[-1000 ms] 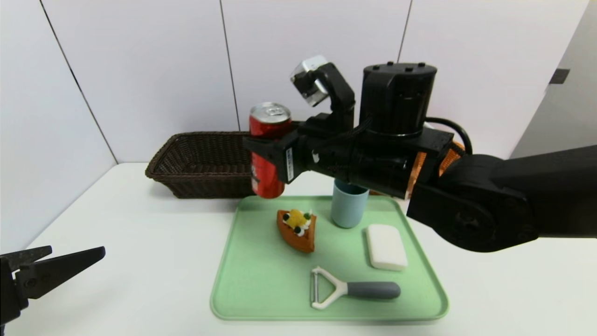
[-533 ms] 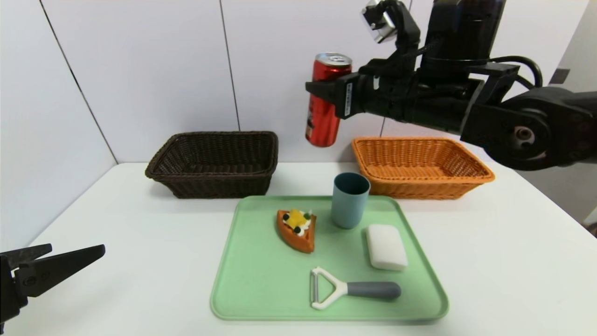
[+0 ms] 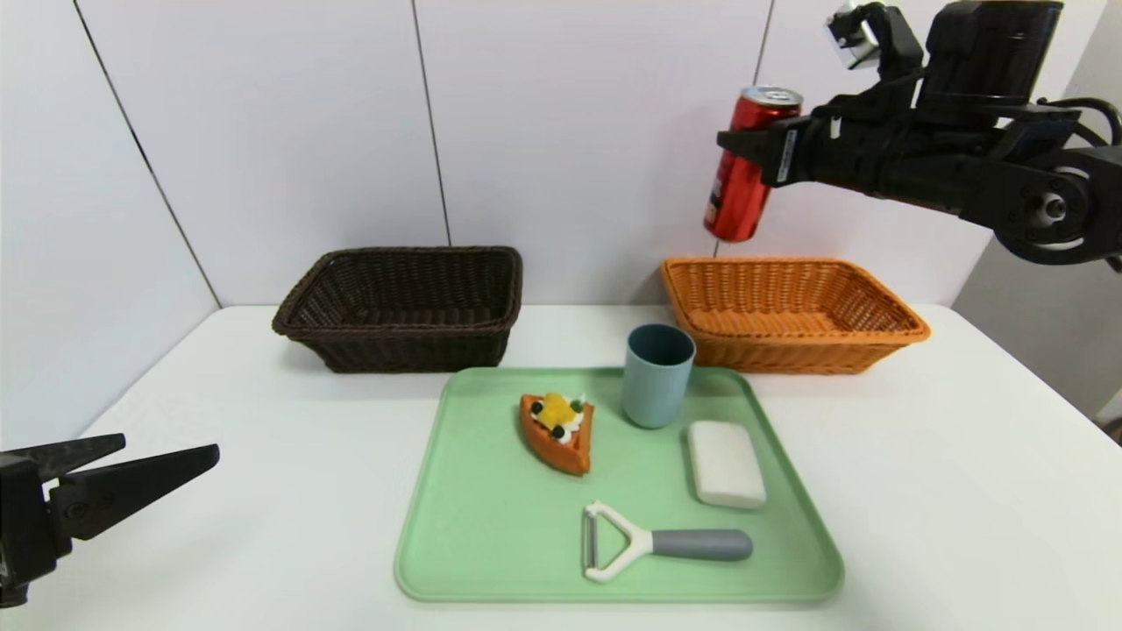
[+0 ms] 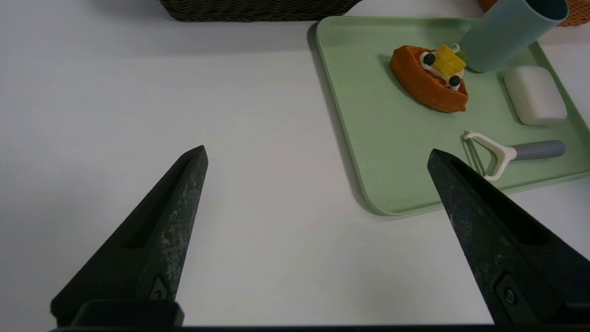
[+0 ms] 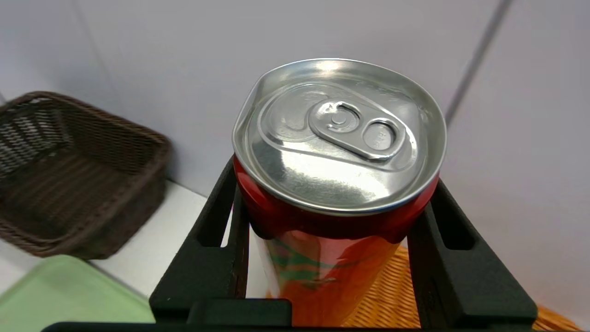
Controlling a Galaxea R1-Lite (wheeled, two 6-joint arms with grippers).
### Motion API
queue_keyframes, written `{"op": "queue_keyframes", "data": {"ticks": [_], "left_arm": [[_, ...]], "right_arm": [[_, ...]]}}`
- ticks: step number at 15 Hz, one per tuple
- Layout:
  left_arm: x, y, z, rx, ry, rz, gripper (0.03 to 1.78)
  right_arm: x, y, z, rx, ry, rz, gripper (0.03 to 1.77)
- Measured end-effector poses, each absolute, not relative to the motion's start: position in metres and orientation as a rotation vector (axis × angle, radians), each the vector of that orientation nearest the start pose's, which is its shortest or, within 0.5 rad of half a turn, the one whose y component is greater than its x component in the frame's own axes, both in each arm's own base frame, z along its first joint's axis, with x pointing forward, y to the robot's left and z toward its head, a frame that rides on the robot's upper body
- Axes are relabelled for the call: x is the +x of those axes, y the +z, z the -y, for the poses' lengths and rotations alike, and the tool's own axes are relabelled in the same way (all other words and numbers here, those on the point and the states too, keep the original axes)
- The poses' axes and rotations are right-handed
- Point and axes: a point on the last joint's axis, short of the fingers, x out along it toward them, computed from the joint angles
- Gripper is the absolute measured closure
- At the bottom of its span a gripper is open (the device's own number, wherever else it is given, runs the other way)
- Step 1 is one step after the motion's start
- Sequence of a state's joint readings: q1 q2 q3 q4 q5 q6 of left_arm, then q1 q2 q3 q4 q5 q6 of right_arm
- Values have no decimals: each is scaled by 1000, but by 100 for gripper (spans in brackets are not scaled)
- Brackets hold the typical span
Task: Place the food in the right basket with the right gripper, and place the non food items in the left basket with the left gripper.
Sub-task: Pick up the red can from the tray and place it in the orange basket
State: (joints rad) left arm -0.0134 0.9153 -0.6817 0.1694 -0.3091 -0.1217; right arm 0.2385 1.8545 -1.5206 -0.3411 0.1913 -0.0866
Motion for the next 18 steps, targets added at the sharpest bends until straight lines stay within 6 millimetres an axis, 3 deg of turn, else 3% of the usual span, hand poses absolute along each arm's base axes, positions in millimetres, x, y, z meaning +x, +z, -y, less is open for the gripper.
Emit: {"op": "queue_keyframes", "data": {"ticks": [5, 8, 13, 18], "left_arm": [[100, 230, 8, -180, -288, -430, 12], [100, 229, 8, -180, -288, -432, 12], [100, 229, 8, -177, -287, -434, 12], [100, 227, 8, -178, -288, -444, 12]], "right_arm": [[380, 276, -42, -79, 375, -51, 88], [385, 257, -25, -80, 330, -110, 88], [394, 242, -12, -82, 292, -67, 88], [410, 215, -11, -72, 299, -116, 88]]}}
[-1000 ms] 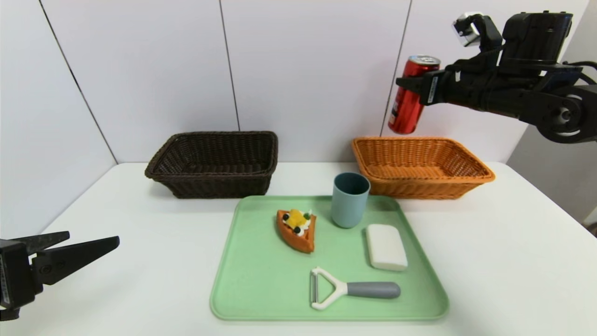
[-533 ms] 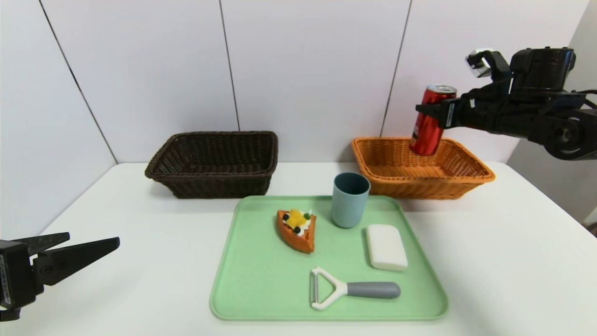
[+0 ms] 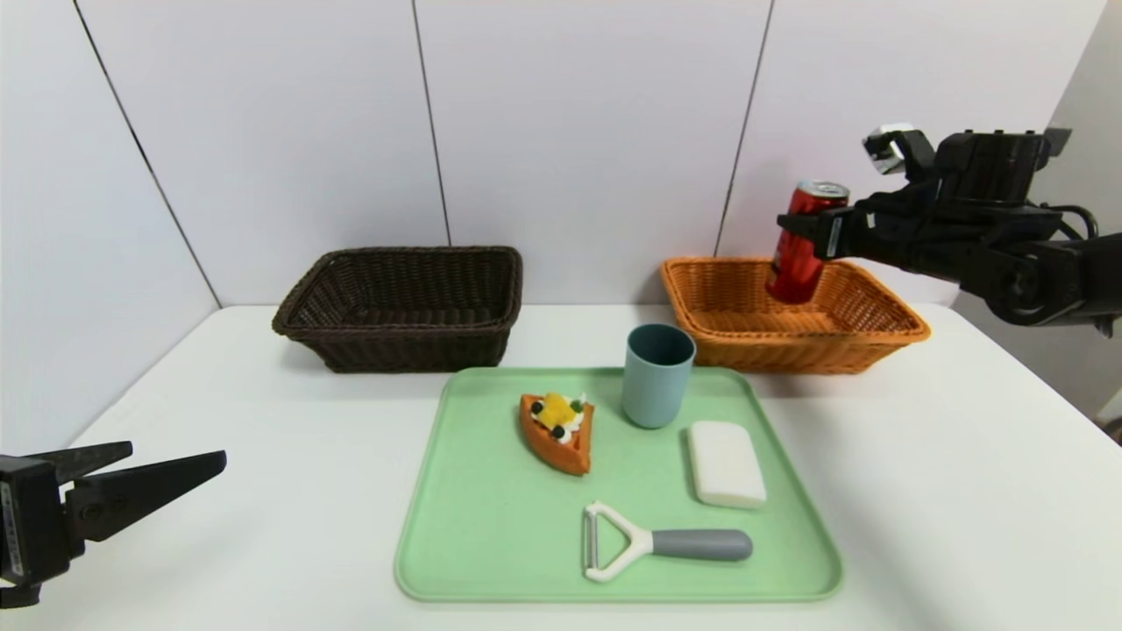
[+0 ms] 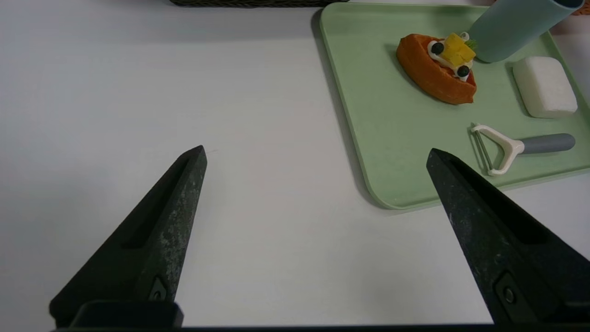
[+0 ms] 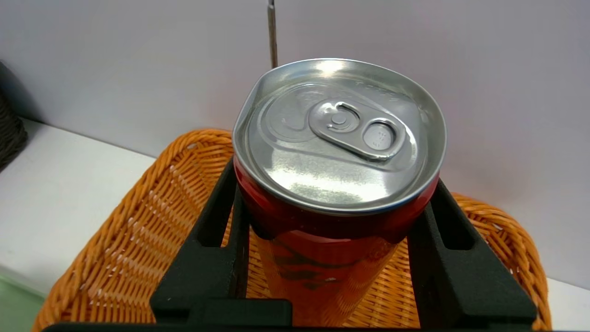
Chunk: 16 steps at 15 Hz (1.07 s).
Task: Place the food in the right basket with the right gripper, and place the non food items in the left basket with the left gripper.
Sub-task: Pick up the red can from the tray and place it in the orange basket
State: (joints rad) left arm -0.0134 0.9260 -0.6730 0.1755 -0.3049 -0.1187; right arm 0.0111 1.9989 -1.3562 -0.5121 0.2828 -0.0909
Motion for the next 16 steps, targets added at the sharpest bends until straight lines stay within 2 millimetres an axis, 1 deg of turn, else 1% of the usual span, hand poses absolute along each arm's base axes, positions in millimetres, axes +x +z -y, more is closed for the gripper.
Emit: {"op": "queue_keyframes", "data": {"ticks": [3, 9, 11, 14, 16], "left_arm": [[100, 226, 8, -179, -290, -447, 12], [100, 226, 8, -180, -288, -448, 12], [100, 225, 8, -180, -287, -448, 12], [100, 226, 8, -180, -287, -448, 12], [100, 226, 8, -180, -286, -448, 12]], "right_arm": [[421, 203, -12, -74, 300, -103, 88], [436, 172, -17, -69, 313, -165, 88], [440, 166, -17, -66, 313, -176, 88], [442, 163, -17, -62, 313, -181, 88], [442, 162, -16, -61, 312, -181, 72]]}}
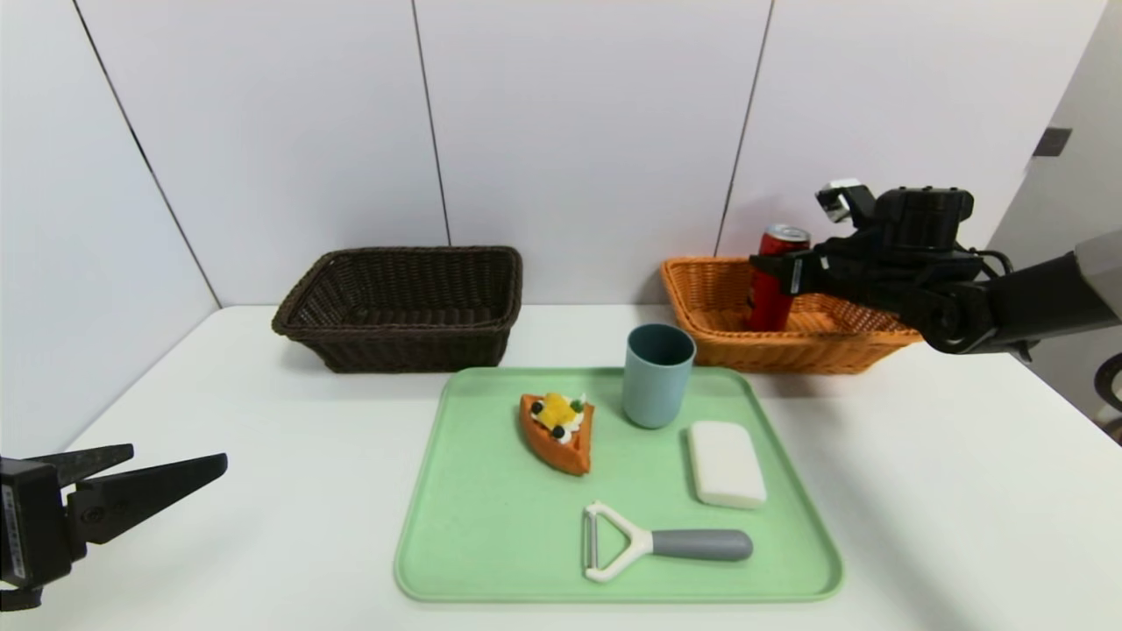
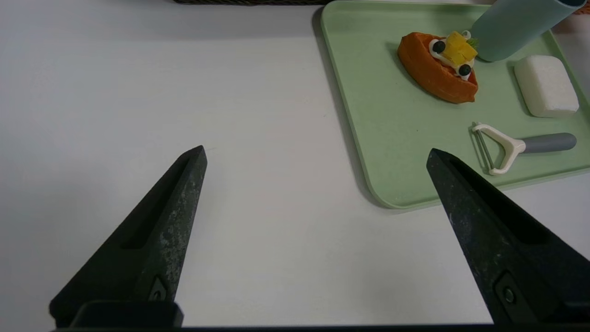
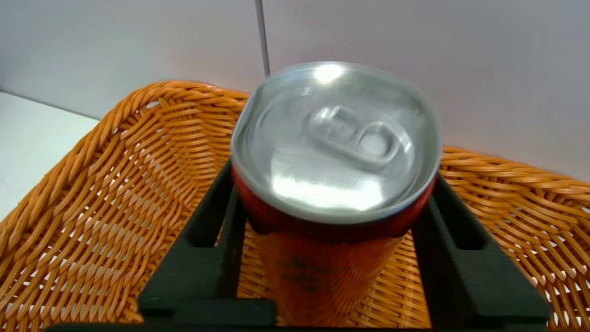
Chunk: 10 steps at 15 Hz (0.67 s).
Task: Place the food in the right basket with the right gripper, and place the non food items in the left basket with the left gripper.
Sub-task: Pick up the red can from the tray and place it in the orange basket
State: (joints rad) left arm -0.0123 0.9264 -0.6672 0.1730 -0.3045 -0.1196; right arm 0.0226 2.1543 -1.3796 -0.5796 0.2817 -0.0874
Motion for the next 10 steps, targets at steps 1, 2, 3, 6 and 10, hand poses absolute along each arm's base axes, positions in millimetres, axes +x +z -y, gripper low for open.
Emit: {"op": "queue_keyframes", "data": {"ticks": [1, 2, 3, 6, 10], "left_arm": [[100, 226, 8, -180, -287, -447, 12], [100, 226, 8, -180, -286, -446, 12], [100, 226, 8, -180, -287, -445, 12], [100, 226, 8, -180, -286, -445, 12], [98, 226, 8, -179, -284, -441, 12]], "right_arm": [[442, 162, -16, -61, 312, -181, 64], [442, 162, -16, -60, 312, -184, 57], [442, 162, -16, -60, 312, -184, 52], [439, 163, -16, -57, 323, -189, 38], [425, 180, -14, -53, 344, -170, 27]]}}
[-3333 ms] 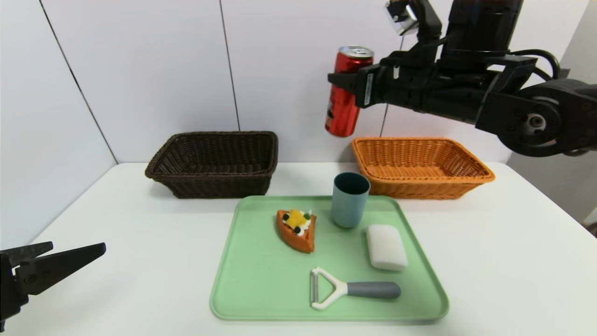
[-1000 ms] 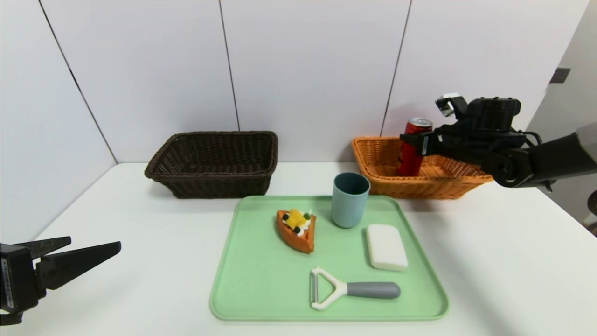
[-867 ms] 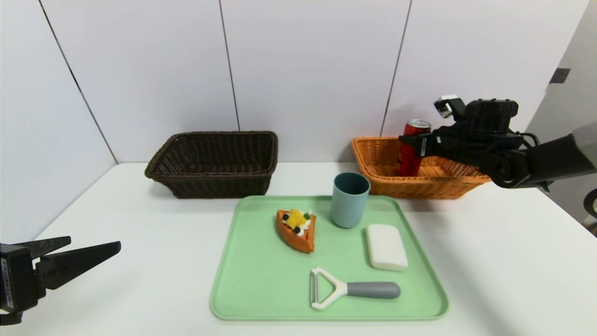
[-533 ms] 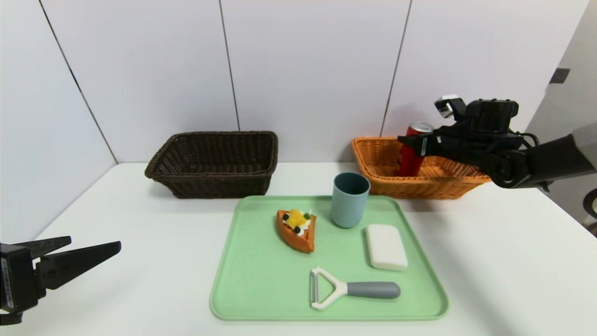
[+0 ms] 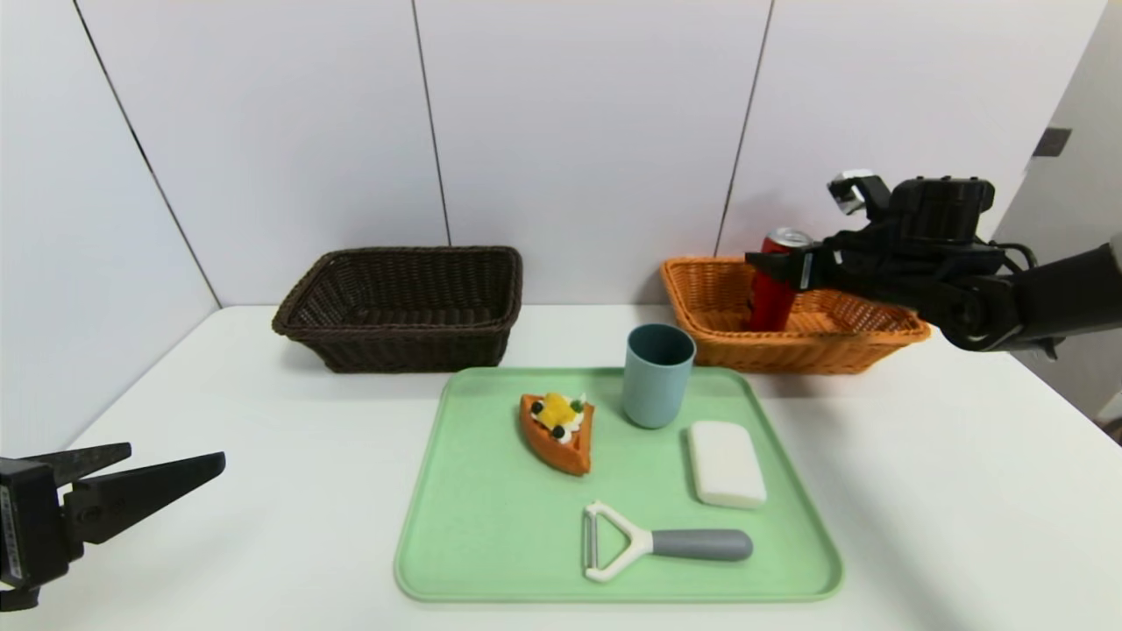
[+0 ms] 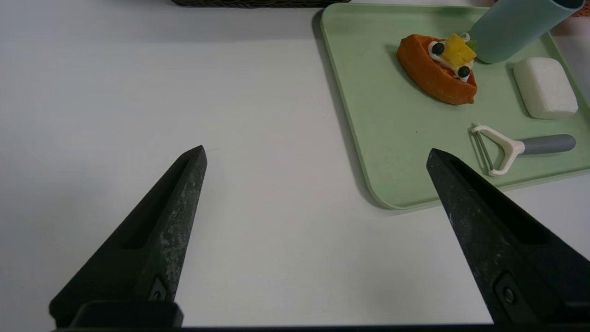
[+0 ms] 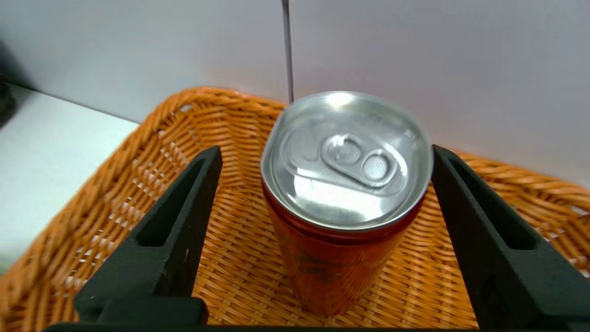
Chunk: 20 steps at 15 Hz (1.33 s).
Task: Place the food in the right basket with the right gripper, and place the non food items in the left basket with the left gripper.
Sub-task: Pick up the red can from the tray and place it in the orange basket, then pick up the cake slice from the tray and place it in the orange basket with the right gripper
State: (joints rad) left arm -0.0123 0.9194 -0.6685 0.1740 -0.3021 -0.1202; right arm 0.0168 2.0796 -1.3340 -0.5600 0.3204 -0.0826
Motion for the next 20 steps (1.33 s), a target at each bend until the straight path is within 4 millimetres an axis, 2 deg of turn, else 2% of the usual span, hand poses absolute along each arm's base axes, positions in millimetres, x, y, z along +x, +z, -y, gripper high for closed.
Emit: {"op": "queue_keyframes", "data": {"ticks": [5, 10, 15, 20], "left_arm": [[96, 225, 8, -181, -285, -438, 12], [93, 226, 8, -180, -278, -427, 12], [92, 226, 8, -182, -280, -421, 12], [89, 225, 8, -182, -281, -419, 12]], "right_arm": [[398, 229, -6, -65, 322, -75, 18], [362, 271, -13, -68, 341, -62, 14], [321, 299, -47, -67, 446, -91, 12], [283, 305, -94, -50, 617, -158, 11]]}}
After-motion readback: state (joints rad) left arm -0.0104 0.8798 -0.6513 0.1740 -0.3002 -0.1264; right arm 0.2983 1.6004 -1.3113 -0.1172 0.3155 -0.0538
